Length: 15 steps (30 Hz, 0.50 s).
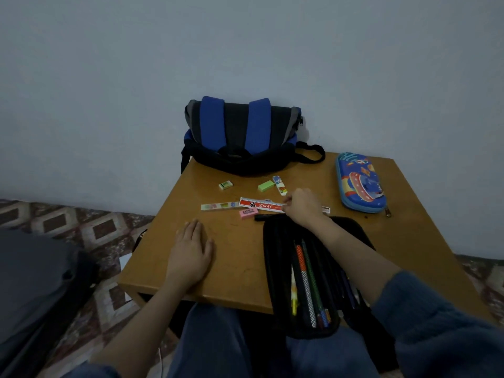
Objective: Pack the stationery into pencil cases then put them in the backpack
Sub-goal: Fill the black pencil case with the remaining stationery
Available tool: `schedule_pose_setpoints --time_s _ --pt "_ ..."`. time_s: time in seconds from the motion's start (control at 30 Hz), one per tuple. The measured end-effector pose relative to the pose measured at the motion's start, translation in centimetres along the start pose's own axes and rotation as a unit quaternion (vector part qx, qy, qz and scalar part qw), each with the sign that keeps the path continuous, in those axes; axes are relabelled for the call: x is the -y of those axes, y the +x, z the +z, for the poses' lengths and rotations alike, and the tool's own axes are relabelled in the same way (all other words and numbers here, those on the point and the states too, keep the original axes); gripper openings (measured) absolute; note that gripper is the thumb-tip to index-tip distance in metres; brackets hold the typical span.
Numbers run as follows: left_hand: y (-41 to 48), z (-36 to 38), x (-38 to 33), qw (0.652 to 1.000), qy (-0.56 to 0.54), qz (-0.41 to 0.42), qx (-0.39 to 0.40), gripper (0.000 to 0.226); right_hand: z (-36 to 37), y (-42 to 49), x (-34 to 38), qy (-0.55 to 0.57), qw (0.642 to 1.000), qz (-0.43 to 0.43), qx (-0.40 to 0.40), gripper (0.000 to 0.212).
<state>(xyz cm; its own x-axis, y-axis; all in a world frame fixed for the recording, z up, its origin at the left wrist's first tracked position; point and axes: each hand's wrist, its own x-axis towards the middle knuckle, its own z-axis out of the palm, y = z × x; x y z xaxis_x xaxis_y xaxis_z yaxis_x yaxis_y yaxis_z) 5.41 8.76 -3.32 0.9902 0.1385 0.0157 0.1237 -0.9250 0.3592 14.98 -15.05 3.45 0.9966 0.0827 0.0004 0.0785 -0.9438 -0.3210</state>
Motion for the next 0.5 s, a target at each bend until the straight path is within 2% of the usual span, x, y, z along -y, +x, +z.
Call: schedule_pose_setpoints --time_s 0.17,0.37,0.5 --pt "-0.2 -0.1 -0.2 1.000 0.002 0.003 -0.007 0.059 1.2 1.8 1.8 -0.009 1.000 -0.015 0.019 0.023" --pt "-0.1 -0.2 -0.2 1.000 -0.004 0.004 -0.019 0.059 2.3 4.1 3.2 -0.049 0.993 -0.062 0.082 0.028" --pt "0.0 -0.2 -0.1 1.000 -0.007 0.006 -0.024 0.058 2.7 5.1 3.2 -0.067 0.991 -0.078 0.083 0.024"
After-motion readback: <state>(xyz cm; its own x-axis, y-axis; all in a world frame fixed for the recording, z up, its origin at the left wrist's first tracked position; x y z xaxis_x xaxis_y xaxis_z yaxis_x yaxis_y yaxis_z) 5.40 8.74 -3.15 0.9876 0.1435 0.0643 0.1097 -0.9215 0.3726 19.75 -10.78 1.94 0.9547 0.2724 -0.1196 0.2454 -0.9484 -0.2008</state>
